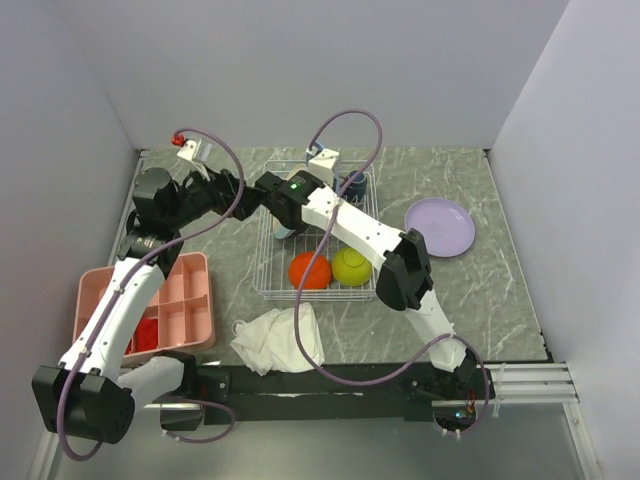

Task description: Load the mixed dishes into the dish rack

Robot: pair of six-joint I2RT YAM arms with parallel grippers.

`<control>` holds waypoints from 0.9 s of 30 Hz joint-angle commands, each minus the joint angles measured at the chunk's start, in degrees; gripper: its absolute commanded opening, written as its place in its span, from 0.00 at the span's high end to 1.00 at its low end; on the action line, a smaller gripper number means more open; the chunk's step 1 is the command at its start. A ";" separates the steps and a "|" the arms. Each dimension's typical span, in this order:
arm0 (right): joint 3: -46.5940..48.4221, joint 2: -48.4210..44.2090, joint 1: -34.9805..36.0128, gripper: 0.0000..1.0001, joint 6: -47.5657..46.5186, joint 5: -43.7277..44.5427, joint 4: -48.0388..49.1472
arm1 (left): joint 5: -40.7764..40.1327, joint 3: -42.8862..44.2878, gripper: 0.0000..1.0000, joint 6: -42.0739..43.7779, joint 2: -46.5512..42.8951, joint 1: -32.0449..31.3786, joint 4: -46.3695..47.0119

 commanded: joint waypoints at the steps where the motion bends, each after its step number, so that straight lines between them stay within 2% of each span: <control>1: 1.10 7.38 11.38 1.00 3.96 1.70 1.04 | -1.73 3.45 0.05 -2.55 0.62 -3.39 10.40; 10: -1.88 5.54 16.03 1.00 2.38 -1.29 1.21 | -1.82 1.96 0.06 -3.08 0.19 -3.30 11.10; 13: -3.99 3.61 19.20 0.91 0.36 -2.95 2.09 | -1.82 1.35 0.05 -3.08 0.01 -3.30 11.54; 21: -10.50 -1.93 20.69 0.91 -2.11 -7.43 2.01 | -1.91 0.12 0.05 -3.51 -0.34 -3.30 12.94; 24: -12.17 -4.39 21.66 0.85 -3.51 -8.93 2.71 | -1.38 -0.32 0.06 -4.48 -0.17 -3.30 13.64; 27: -12.96 -6.85 22.19 0.74 -6.14 -10.17 4.55 | -0.77 0.03 0.06 -5.01 0.01 -3.39 14.08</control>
